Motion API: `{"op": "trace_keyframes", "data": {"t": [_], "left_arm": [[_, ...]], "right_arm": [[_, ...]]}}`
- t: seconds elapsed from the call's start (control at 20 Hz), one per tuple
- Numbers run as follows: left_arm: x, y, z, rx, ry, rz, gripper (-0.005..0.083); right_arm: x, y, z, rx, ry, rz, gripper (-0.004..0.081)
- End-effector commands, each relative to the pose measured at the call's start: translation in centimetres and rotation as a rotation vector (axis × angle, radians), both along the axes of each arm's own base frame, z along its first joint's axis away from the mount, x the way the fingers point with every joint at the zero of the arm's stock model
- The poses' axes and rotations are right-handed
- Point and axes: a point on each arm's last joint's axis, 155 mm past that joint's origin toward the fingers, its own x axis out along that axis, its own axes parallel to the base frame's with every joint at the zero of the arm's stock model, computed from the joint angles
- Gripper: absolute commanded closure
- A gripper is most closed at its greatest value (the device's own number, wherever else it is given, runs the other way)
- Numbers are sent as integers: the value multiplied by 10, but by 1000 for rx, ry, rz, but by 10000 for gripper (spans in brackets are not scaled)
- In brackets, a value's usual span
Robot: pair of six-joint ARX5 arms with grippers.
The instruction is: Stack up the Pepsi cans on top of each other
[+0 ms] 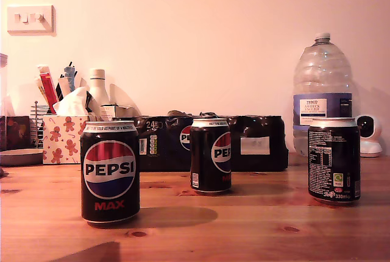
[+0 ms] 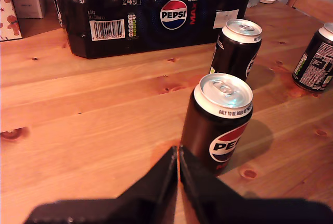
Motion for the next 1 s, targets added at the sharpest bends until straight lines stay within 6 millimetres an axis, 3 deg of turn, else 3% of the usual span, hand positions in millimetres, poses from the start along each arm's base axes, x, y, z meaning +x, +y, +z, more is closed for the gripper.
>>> {"op": "trace_keyframes", "data": {"t": [0.0,0.45,0.5,0.55,0.65,0.7,0.75,0.95], "left_arm": [[3,-2,2,-43,-10,4,793],[-1,-9,4,-91,12,-23,775],[-2,-12,5,-97,11,-38,715],[-5,-15,6,-105,12,-62,567],[-6,-20,10,-111,-3,-83,129],[-7,-21,10,-170,41,-64,-40],[-8,-22,9,-170,47,-71,2],[-12,-28,8,-162,45,-99,-7]], "right_arm": [[18,-5,40,-21,-201,-21,780],[19,-4,42,-16,-207,-21,753],[19,-2,45,2,-213,-15,656],[20,-2,49,27,-221,-23,461],[21,-3,54,128,-203,-58,55],[21,-3,54,146,-195,-64,-29],[21,-3,54,148,-196,-64,-21],[21,-3,55,149,-199,-64,-21]]}}
